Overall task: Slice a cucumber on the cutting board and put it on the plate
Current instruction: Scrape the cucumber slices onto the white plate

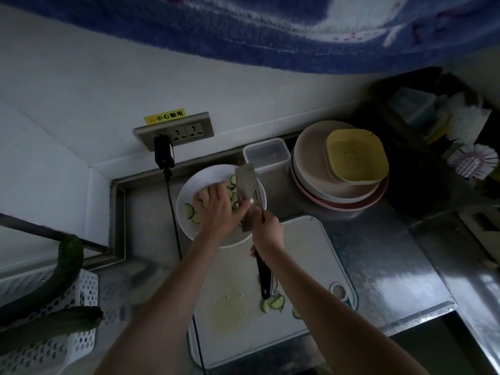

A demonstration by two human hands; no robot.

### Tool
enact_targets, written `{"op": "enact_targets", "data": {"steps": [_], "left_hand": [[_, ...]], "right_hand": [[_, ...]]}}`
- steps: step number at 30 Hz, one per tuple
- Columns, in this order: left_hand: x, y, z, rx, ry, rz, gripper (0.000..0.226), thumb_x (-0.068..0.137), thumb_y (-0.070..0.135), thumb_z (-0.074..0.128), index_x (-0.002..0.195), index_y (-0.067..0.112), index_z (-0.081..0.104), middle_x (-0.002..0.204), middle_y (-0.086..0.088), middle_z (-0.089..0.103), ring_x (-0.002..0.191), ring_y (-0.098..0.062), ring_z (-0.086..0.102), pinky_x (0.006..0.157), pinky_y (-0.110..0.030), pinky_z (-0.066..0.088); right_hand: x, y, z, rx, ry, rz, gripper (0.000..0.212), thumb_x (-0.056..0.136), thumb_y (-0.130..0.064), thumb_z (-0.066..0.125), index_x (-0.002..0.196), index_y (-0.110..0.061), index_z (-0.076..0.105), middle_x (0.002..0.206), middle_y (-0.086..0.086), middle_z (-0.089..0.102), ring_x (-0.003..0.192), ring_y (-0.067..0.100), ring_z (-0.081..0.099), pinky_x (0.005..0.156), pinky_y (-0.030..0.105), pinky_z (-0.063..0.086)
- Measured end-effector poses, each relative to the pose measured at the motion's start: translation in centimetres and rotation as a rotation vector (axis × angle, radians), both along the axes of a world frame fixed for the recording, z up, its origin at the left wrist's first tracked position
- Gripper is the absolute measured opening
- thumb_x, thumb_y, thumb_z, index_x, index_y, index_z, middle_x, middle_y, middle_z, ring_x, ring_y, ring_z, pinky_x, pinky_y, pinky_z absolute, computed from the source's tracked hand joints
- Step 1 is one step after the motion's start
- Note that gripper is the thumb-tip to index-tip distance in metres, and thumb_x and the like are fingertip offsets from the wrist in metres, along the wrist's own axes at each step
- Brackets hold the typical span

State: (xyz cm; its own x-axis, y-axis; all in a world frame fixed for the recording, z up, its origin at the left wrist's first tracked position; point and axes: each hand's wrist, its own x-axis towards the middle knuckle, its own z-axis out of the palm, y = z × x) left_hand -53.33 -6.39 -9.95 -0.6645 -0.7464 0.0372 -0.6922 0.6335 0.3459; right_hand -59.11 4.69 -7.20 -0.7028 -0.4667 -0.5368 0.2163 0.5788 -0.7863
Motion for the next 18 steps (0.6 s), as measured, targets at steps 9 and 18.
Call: {"op": "enact_targets", "data": {"steps": [9, 18], "left_hand": [[0.9, -0.5, -2.1, -0.206, -0.1, 0.014, 0.031, 0.079, 0.021, 0.06, 0.103, 0.005, 0.048, 0.098, -0.024, 0.058, 0.101, -0.036, 0.042, 0.086, -0.074, 0.036], [4.6, 4.3, -2.5, -0.22, 0.228, -0.165, 0.031, 0.095, 0.017, 0.037, 0.116, 0.001, 0.054, 0.121, -0.019, 0.052, 0.116, -0.035, 0.045, 0.101, -0.051, 0.039]], "right_hand": [[-0.5, 0.7, 0.3, 0.047, 0.042, 0.043, 0.035, 0.102, -0.038, 0.031, 0.092, -0.013, 0.054, 0.074, 0.007, 0.055, 0.049, 0.024, 0.056, 0.034, 0.022, 0.041], [-1.4, 7.7, 1.4, 0.088, 0.226, 0.166, 0.029, 0.099, -0.043, 0.038, 0.086, -0.025, 0.056, 0.073, 0.004, 0.061, 0.054, 0.025, 0.06, 0.041, 0.034, 0.05]]}}
